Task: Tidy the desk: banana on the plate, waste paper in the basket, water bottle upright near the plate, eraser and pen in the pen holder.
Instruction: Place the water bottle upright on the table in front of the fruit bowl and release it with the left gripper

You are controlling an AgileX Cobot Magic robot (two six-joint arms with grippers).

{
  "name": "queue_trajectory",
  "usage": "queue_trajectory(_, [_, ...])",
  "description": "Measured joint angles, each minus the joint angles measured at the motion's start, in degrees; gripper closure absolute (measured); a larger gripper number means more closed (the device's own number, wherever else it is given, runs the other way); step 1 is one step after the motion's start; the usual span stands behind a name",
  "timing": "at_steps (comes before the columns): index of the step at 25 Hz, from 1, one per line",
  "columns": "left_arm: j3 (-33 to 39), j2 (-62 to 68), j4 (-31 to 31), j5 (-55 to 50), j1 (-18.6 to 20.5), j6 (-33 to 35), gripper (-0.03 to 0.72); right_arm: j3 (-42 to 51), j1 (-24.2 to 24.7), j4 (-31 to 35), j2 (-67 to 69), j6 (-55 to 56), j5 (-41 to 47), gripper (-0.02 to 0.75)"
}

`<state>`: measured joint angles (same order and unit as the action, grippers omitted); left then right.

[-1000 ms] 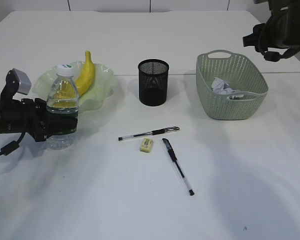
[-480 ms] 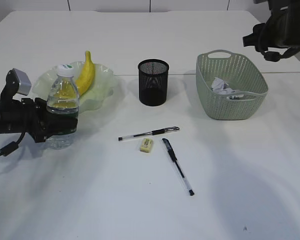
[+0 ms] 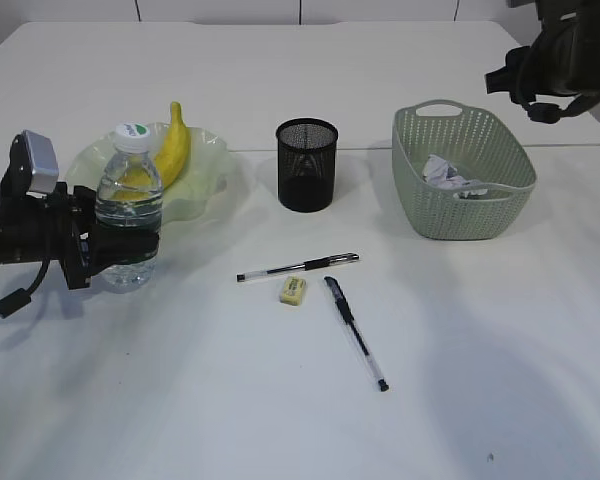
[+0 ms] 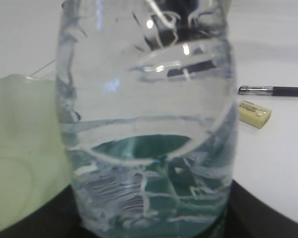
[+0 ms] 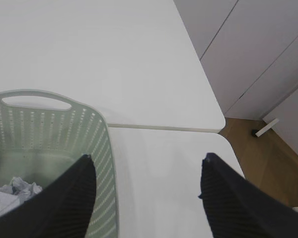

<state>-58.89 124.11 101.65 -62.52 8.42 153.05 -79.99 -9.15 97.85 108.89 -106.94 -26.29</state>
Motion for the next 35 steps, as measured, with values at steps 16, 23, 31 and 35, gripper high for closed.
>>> queue_trajectory(16, [-1.1, 4.5, 1.2, -2.9, 0.0, 2.1, 0.314, 0.0, 0.0, 0.0, 0.0, 0.0, 0.1, 0.242])
queue_trajectory(23, [-2.4, 6.1, 1.6, -3.7, -0.1, 2.3, 0.314, 0.0, 0.0, 0.0, 0.0, 0.0, 0.1, 0.242])
queue_trajectory(31, [-2.9, 9.6, 3.7, -8.1, -0.1, 2.6, 0.314, 0.0, 0.0, 0.0, 0.0, 0.0, 0.1, 0.242])
queue_trajectory(35, [-3.0, 9.7, 3.7, -8.2, -0.1, 2.6, 0.314, 0.0, 0.0, 0.0, 0.0, 0.0, 0.1, 0.242])
